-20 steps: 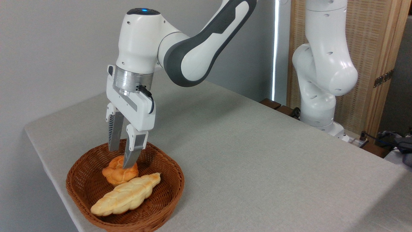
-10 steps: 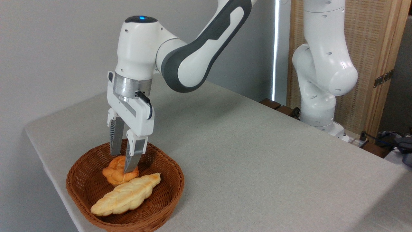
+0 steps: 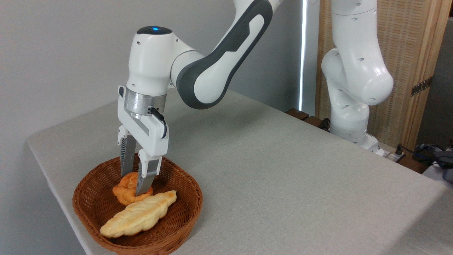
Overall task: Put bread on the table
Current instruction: 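Close the gripper on the orange bun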
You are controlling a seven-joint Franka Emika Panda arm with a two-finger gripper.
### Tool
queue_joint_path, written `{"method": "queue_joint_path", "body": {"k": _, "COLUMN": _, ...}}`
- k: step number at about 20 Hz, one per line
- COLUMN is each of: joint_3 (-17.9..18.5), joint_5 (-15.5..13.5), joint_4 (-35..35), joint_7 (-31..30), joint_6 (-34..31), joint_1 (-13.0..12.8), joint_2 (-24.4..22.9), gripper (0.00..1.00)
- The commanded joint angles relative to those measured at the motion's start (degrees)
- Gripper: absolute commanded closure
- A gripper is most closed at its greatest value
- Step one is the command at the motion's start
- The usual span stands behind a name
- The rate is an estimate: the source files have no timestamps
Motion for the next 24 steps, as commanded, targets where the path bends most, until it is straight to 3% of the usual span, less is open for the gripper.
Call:
{"method": "queue_joint_path", "body": {"k": 1, "joint_3": 0.2, "joint_5": -0.2, "joint_4": 0.4, "joint_7": 0.0, "joint_6": 1.0, "joint_1": -0.1, "joint_2": 0.9, "gripper": 0.21}}
{"method": "queue_joint_path", "body": {"k": 2, "joint_3": 0.2, "joint_5": -0.2, "joint_4": 0.4, "joint_7": 0.0, "joint_6": 1.0, "joint_1": -0.1, "joint_2": 0.9, "gripper": 0.30}}
{"method": "queue_joint_path", "body": {"k": 4, "joint_3": 0.2, "joint_5": -0.2, "joint_4": 0.4, "joint_7": 0.1, "joint_6": 1.0, "joint_1": -0.1, "joint_2": 0.9, "gripper": 0.63}}
{"method": "queue_joint_path", "body": {"k": 5, "joint_3": 0.2, "joint_5": -0.2, "joint_4": 0.4, "joint_7": 0.1, "joint_6": 1.0, "joint_1": -0.1, "joint_2": 0.9, "gripper": 0.67}}
{"method": "queue_joint_path", "body": {"k": 19, "joint_3": 0.3, "joint_5": -0.2, "joint_4": 0.4, "joint_7": 0.1, "joint_6": 1.0, "joint_1": -0.1, "joint_2": 0.4, "gripper": 0.67}}
{"method": "queue_joint_path", "body": {"k": 24, "joint_3": 0.7, "joint_5": -0.2, "joint_4": 0.5, "joint_7": -0.3, "joint_6": 0.6, "joint_1": 0.1, "joint_2": -2.1, "gripper": 0.67}}
